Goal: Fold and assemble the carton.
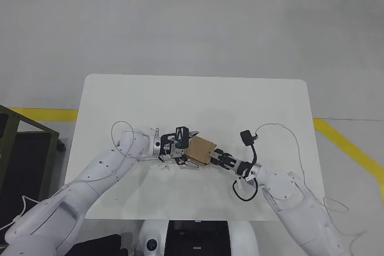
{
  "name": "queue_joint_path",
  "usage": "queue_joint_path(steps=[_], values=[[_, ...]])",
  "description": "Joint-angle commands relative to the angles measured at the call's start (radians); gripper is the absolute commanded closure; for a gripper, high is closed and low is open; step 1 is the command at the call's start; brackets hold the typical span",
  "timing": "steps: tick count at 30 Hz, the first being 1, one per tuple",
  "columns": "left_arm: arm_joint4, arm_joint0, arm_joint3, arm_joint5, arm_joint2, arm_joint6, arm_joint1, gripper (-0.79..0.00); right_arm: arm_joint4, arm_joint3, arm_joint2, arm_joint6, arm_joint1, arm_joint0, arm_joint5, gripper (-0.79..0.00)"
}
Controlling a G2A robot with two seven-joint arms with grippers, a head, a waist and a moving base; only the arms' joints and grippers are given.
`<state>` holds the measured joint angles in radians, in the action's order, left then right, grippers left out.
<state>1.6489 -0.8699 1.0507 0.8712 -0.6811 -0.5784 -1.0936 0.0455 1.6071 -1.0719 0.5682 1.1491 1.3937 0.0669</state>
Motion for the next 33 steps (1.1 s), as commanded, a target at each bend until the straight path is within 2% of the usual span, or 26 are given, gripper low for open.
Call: queue_joint_path(steps=[1,10,16,22,25,33], values=[[0.0,0.0,0.0,0.0,0.0,0.0,0.0,-0.785,0.005,0.001,0.006,-0.001,0.001,-0.002,-0.004,-0.108],[0.0,0.0,0.0,0.0,0.0,0.0,0.0,-0.785,0.007,-0.001,0.017,-0.008,0.006,-0.009,-0.002,-0.132],[0.0,0.0,0.0,0.0,0.0,0.0,0.0,-0.785,-0.001,0.023,-0.022,-0.012,-0.003,0.032,0.026,-0.169],[0.0,0.0,0.0,0.0,0.0,0.0,0.0,-0.785,-0.018,0.042,-0.055,0.003,-0.011,0.069,0.047,-0.111],[0.0,0.0,0.0,0.0,0.0,0.0,0.0,-0.785,-0.028,0.035,-0.06,0.012,-0.012,0.073,0.051,0.0],[0.0,0.0,0.0,0.0,0.0,0.0,0.0,-0.785,-0.021,0.017,-0.041,0.018,-0.009,0.062,0.044,0.0]])
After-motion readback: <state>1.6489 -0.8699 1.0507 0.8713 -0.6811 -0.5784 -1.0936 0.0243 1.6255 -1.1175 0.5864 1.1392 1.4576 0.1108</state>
